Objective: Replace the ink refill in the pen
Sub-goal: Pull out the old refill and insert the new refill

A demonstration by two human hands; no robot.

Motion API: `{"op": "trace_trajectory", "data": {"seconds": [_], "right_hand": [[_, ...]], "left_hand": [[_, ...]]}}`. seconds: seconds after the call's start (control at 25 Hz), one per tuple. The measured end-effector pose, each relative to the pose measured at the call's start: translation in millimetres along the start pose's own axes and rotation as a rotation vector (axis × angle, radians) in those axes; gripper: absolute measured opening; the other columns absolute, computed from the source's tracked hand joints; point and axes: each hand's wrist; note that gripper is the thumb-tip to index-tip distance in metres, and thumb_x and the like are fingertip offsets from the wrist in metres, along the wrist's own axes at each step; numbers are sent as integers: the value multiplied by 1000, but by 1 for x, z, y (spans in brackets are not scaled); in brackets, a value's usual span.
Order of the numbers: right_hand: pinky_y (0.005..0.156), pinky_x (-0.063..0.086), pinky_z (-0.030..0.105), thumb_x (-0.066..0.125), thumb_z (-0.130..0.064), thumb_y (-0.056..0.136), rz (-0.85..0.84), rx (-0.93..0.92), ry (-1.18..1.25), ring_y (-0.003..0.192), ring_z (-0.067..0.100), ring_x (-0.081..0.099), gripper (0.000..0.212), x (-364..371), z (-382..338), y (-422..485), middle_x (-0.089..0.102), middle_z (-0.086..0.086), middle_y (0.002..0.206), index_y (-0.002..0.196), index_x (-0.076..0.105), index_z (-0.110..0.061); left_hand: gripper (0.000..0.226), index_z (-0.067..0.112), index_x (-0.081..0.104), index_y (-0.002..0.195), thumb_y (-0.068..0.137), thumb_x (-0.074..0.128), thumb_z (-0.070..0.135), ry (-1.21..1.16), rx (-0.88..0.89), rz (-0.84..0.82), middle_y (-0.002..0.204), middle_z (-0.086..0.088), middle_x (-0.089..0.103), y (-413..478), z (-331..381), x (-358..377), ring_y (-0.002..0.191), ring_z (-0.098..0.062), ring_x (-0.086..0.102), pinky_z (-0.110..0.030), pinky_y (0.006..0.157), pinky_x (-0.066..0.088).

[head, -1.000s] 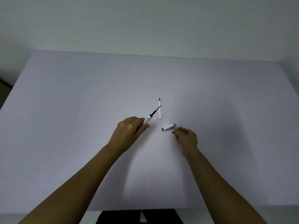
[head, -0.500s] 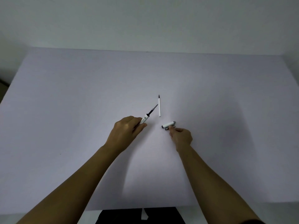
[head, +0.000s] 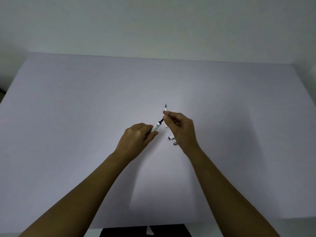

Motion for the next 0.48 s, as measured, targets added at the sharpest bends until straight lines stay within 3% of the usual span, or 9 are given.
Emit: {"op": "trace_trajectory", "data": {"seconds": [0.24,0.36,0.48], "right_hand": [[72,51,14,55,-16,92,74,91,343,75,2,62,12,-25,-9,50,65,-1,81,90,67,-17],[71,53,24,62,-21,87,139,131,113,69,7,60,10,-33,13,72,64,0,74,87,70,-14],[72,52,26,71,-22,80,141,198,-252,63,13,61,25,-10,69,133,69,7,79,96,69,-3]], "left_hand": [[44,4,64,72,87,43,40,12,-33,-15,54,-6,53,-6,-7,4,46,-23,45,-24,45,29],[42,4,64,73,86,44,38,28,-46,-15,53,-5,52,-10,-10,1,45,-22,43,-24,45,28],[40,6,65,75,86,45,38,28,-122,-34,53,-4,52,20,-46,23,45,-20,44,-24,44,30]]}}
Point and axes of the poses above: each hand's wrist, its own y-axis towards the middle knuckle, its own x-axis out of the palm, z = x × y
